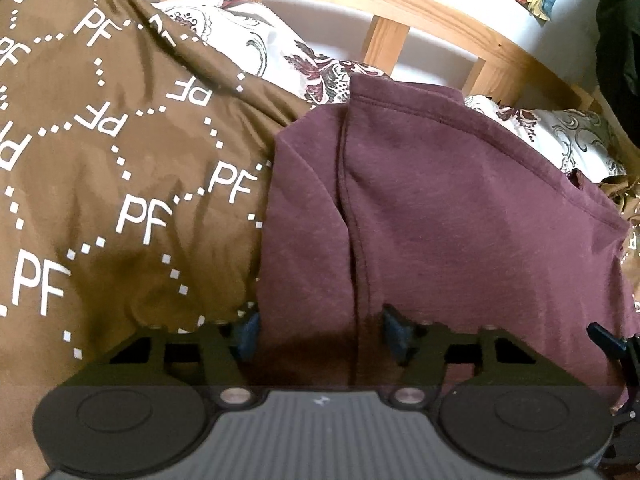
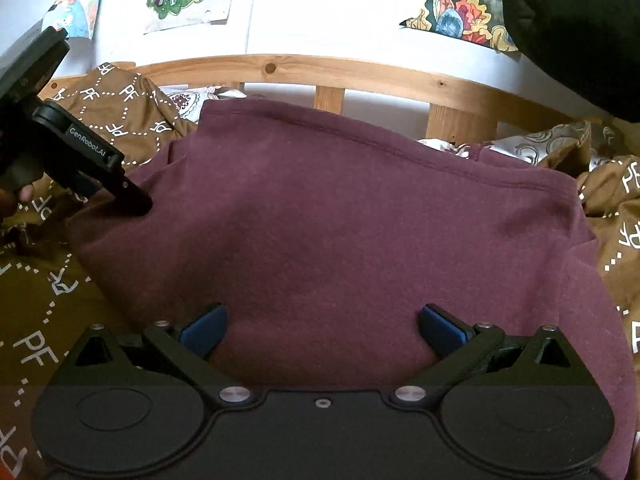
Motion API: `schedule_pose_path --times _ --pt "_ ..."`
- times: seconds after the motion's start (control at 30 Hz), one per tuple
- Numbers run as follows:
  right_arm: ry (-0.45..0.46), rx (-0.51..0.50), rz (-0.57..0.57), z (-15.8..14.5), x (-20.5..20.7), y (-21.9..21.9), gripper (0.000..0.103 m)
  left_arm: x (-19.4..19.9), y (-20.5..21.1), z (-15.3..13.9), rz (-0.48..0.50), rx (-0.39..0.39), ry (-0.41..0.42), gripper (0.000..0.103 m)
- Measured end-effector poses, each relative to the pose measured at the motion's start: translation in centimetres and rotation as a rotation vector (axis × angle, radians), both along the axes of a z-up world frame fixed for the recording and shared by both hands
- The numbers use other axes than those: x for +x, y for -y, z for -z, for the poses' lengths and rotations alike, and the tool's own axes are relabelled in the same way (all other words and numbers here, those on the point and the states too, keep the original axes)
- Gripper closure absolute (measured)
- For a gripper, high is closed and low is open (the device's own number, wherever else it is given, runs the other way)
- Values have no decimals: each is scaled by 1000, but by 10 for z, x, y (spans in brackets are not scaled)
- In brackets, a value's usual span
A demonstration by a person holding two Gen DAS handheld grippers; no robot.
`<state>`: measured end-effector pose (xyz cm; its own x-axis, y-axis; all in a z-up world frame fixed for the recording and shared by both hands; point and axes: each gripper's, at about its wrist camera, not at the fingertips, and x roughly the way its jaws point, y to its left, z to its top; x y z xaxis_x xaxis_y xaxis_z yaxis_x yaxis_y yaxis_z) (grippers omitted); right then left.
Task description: Fold small clothes
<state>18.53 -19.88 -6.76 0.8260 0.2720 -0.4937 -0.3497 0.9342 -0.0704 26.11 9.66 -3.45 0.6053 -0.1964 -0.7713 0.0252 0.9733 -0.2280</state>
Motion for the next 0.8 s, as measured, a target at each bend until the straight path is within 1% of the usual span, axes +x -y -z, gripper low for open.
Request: schedule_pose_path --times 0.03,0.07,0.1,0.13,0.2,0.27,0.4,0.53,0.6,0.67,0.8 --pt "0 0 0 0 0 0 0 0 -1 -1 -2 -11 -8 54" --pt "-1 1 0 0 -2 1 0 -1 -1 -3 -8 -25 -14 61" --pt "-3 3 -1 0 -1 1 0 -2 0 -5 -11 -30 -15 66" --pt "-4 5 -1 1 -1 1 0 -3 2 -7 -14 -25 -11 68" --pt "-7 7 -2 1 0 2 0 -7 9 -14 -9 5 4 79" --pt "-7 7 -4 1 -1 3 0 -12 17 -23 -7 32 28 83" --pt "-7 7 -4 0 -1 4 0 -27 35 -48 13 74 99 86" --pt "7 -7 4 -6 -6 9 0 -42 58 -79 72 60 183 86" --pt "17 -11 15 -11 -9 12 0 -46 75 -95 118 44 221 87" --pt "30 -16 32 -17 -11 17 0 -50 92 -105 161 45 239 87" --pt "44 -10 81 -28 -15 35 1 -56 134 -116 263 65 264 87"
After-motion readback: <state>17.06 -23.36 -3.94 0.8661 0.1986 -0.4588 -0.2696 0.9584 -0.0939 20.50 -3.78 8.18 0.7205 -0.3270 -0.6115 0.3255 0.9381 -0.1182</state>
